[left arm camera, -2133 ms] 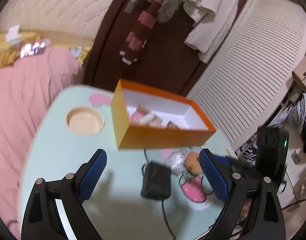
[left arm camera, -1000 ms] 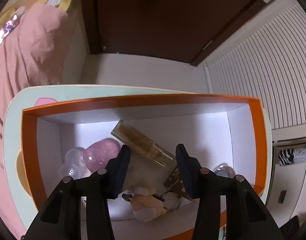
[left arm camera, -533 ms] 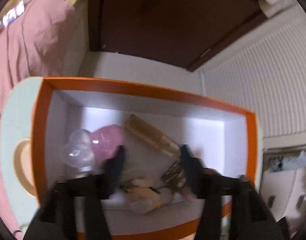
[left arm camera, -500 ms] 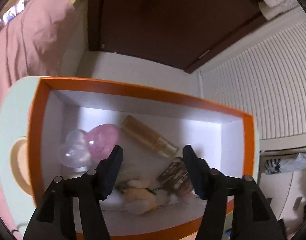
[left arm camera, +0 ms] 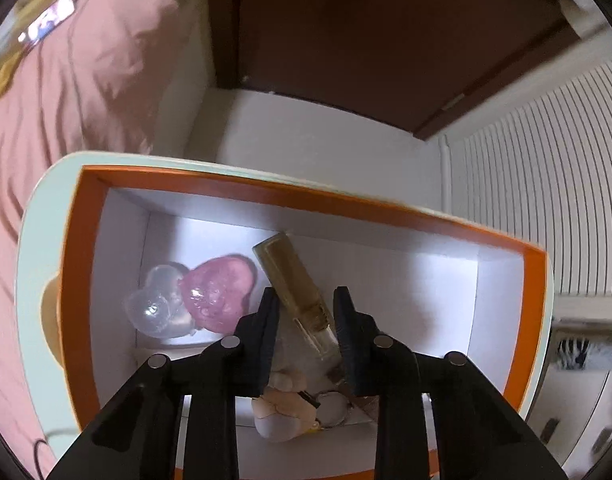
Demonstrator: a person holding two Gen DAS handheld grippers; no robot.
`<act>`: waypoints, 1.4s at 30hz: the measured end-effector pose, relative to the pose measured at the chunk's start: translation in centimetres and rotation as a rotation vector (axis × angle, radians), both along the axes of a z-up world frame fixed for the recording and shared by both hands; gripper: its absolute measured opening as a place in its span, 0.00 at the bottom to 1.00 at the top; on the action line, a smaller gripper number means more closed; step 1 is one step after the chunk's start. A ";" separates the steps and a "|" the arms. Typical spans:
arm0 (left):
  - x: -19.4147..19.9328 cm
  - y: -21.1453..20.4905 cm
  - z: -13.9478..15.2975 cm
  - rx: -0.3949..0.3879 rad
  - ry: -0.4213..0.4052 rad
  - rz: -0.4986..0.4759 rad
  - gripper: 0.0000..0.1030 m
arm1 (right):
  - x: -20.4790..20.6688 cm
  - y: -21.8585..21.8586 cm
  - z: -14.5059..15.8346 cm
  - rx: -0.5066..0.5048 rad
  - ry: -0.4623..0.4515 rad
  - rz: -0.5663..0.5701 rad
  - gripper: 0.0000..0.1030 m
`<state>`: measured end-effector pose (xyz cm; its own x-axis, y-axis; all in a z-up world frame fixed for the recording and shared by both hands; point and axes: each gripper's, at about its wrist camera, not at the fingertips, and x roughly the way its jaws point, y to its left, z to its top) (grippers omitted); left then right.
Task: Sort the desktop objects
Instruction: 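Lift the perfume bottle out and lay it on the table with the left gripper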
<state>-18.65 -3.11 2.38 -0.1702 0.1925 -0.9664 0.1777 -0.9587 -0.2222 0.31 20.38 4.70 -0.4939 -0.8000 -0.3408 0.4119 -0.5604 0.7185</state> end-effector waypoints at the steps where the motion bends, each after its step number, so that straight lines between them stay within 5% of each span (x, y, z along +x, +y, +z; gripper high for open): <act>1: 0.1 -0.1 0.0 0.003 0.008 -0.017 0.17 | 0.0 0.1 0.0 -0.003 0.001 -0.001 0.76; 7: 1.2 -0.6 1.1 0.102 0.085 -0.060 0.16 | 0.0 0.7 0.1 -0.019 -0.002 -0.018 0.76; 15: 6.0 -2.7 7.9 0.238 0.346 -0.090 0.16 | 0.0 0.1 0.0 0.017 0.005 -0.014 0.76; 20: 11.8 -4.7 9.6 0.171 0.493 -0.102 0.16 | 0.1 -0.5 -0.3 0.063 0.011 -0.017 0.76; 27: 19.1 -9.1 4.9 0.089 0.538 -0.034 0.16 | 0.4 -1.0 -0.1 0.132 0.053 -0.037 0.76; 35: 21.4 -10.1 1.0 0.001 0.603 -0.032 0.16 | -0.7 -2.8 1.3 0.238 0.057 -0.017 0.76; 42: 22.2 -10.0 0.8 -0.018 0.709 -0.078 0.16 | -6.1 -6.0 6.3 0.581 0.067 0.056 0.75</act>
